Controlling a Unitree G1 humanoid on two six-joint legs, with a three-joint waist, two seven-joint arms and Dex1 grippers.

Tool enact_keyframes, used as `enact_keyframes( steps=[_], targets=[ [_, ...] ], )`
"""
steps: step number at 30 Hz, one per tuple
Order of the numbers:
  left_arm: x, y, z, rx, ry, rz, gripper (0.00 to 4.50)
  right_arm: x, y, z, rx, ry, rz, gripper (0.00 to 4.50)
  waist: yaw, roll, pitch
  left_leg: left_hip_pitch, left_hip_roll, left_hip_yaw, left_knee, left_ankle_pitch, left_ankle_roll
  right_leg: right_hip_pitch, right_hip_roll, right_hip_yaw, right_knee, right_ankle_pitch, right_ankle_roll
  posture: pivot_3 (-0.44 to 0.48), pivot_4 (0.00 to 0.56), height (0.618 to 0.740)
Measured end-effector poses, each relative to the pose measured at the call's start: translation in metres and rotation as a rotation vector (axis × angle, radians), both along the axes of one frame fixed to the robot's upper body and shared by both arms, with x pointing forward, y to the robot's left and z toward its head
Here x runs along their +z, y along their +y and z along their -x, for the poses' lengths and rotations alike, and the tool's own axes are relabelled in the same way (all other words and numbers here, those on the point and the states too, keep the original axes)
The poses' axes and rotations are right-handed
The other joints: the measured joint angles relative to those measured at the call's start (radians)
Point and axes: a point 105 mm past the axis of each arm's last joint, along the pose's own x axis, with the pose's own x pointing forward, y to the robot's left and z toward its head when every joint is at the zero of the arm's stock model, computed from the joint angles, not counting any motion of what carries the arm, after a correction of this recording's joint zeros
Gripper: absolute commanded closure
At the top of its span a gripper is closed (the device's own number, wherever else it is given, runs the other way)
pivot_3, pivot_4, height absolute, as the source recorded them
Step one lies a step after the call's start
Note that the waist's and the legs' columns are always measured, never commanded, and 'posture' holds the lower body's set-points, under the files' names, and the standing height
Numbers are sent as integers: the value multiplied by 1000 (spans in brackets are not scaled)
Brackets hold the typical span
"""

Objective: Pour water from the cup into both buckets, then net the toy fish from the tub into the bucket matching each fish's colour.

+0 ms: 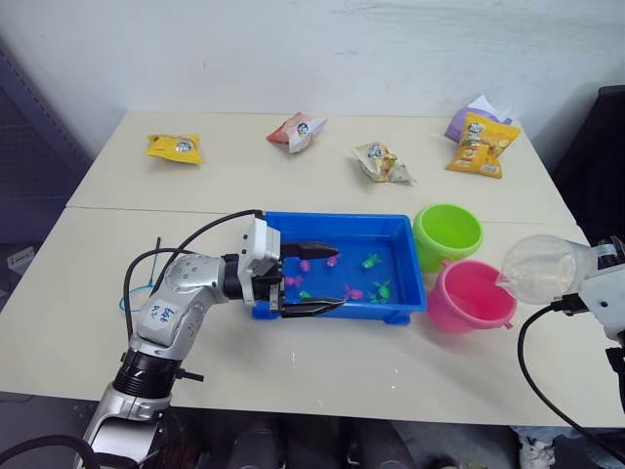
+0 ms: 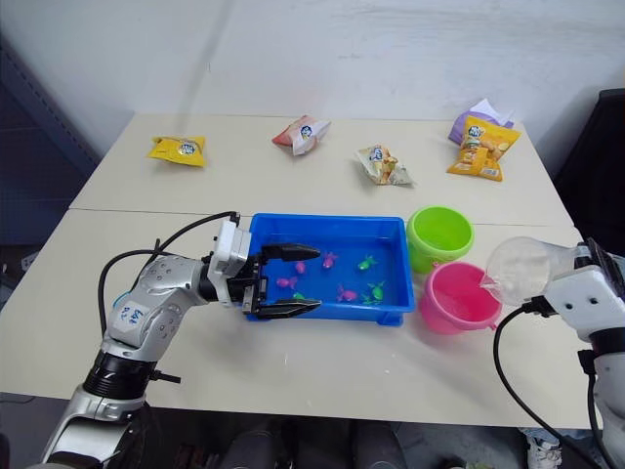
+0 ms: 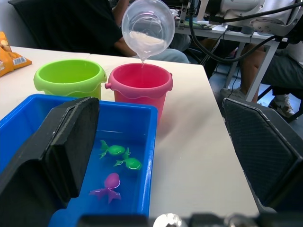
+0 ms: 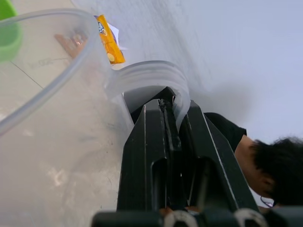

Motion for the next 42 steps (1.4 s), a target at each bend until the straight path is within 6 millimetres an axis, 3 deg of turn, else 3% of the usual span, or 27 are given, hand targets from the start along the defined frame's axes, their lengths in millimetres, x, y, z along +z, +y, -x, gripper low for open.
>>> enact_keyframes(
  steps=[9,25,35,42],
  targets=[
    [0,0,0,0,-1,-1,0,-2,4,-1,12,8,97,4412,0,0,0,0,0,0,0,0,0,0,0,0,0,0,0,0,150,738],
    [-1,1,2,-21,-4,-12,0,-1,8,-2,37,1,116,4412,0,0,0,0,0,0,0,0,0,0,0,0,0,0,0,0,150,738],
    [-1,4,1,-7,-15,-28,0,-15,-7,1,1,-53,-281,4412,0,0,0,0,0,0,0,0,0,0,0,0,1,0,0,0,150,738],
    [9,16,-8,76,-9,23,0,-17,-26,3,-9,-113,-709,4412,-3,0,0,0,0,0,1,0,1,0,-1,0,1,0,0,0,150,738]
  ],
)
